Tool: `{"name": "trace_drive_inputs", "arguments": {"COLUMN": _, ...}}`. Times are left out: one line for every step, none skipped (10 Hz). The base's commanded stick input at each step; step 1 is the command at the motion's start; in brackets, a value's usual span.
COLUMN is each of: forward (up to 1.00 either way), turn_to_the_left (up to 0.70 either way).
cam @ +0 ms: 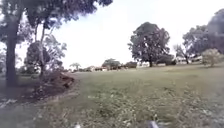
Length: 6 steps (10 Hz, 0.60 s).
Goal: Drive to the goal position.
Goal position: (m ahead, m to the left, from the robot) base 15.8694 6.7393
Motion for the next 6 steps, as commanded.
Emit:
{"name": "trace_drive_inputs", "arguments": {"forward": 0.70, "turn_to_the_left": 0.00}}
{"name": "trace_drive_inputs", "arguments": {"forward": 0.70, "turn_to_the_left": 0.00}}
{"name": "trace_drive_inputs", "arguments": {"forward": 0.70, "turn_to_the_left": 0.00}}
{"name": "trace_drive_inputs", "arguments": {"forward": 0.70, "turn_to_the_left": 0.00}}
{"name": "trace_drive_inputs", "arguments": {"forward": 0.70, "turn_to_the_left": 0.00}}
{"name": "trace_drive_inputs", "arguments": {"forward": 0.70, "turn_to_the_left": 0.00}}
